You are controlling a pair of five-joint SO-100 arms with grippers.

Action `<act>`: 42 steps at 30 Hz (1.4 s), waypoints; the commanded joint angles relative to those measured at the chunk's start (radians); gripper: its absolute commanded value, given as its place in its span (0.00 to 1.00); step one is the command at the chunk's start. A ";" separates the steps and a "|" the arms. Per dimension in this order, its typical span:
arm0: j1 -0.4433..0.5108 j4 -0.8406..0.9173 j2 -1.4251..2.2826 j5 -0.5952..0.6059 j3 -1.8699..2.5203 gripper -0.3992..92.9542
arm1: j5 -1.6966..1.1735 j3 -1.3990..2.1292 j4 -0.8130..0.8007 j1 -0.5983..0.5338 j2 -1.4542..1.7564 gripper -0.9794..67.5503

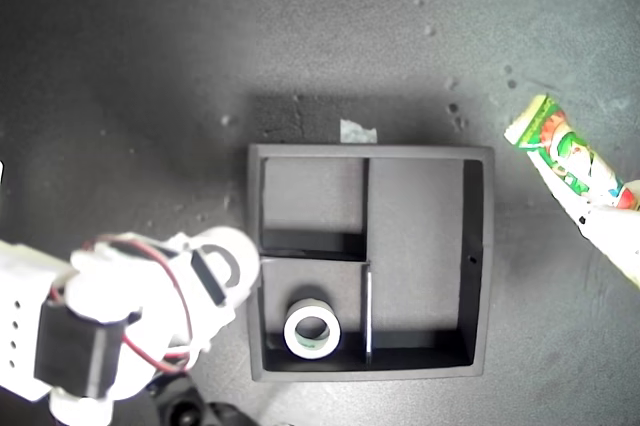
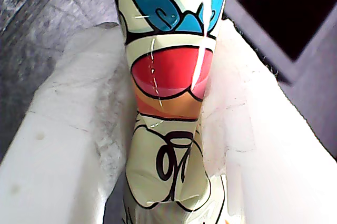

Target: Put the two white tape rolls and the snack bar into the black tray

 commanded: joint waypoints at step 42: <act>-0.137 0.147 -0.362 0.288 -0.480 0.15 | -0.253 0.107 -0.032 -0.017 0.021 0.00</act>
